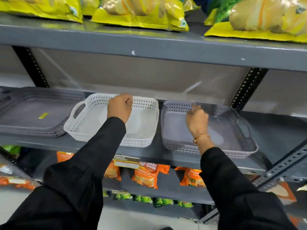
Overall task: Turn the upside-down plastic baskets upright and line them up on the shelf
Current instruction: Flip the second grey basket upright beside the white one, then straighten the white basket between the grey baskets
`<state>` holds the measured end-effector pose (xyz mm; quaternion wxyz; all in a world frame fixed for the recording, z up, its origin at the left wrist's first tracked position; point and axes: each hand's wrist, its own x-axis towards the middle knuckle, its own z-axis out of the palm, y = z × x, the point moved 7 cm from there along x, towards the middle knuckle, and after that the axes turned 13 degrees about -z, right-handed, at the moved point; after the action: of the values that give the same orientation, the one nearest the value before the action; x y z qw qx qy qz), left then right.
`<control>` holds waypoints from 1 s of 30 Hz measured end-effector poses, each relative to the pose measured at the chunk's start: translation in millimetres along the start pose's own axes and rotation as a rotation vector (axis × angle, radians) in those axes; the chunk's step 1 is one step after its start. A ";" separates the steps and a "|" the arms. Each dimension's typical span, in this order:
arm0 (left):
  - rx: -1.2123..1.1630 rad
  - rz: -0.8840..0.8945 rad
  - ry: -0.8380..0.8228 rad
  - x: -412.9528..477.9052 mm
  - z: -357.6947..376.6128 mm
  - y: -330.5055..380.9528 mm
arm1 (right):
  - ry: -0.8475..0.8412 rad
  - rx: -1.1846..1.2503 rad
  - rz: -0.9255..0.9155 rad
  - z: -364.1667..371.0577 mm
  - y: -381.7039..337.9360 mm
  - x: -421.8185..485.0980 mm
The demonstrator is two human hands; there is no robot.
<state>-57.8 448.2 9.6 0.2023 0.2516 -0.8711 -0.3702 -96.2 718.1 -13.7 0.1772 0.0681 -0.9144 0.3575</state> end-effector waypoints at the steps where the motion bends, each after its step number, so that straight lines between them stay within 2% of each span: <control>1: 0.012 -0.026 0.015 4.4 -8.4 -16.4 | -0.038 0.024 -0.043 16.0 -18.1 -2.0; 3: 0.085 -0.073 0.060 16.2 -28.0 -48.6 | -0.104 0.075 -0.067 45.8 -44.8 -5.0; 7: 0.254 -0.236 0.099 47.4 -63.2 -106.8 | -0.199 0.065 0.010 88.4 -60.5 -7.1; 13: 0.304 -0.405 -0.054 95.1 -83.5 -158.2 | -0.162 -0.011 0.169 112.1 -57.9 -3.2; 20: 0.301 -0.398 -0.208 138.2 -71.6 -189.3 | -0.158 -0.094 0.317 131.1 -43.3 2.5; 25: 0.201 -0.353 -0.292 159.7 -53.4 -197.0 | -0.101 -0.154 0.345 127.0 -39.2 4.0; 30: 0.242 -0.326 -0.336 166.7 -44.2 -198.4 | -0.096 -0.136 0.318 132.1 -37.3 0.5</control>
<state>-108.7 207.3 -82.4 -0.0392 0.3459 -0.8784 -0.3276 -123.7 601.1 -80.0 0.0788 -0.0726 -0.9431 0.3148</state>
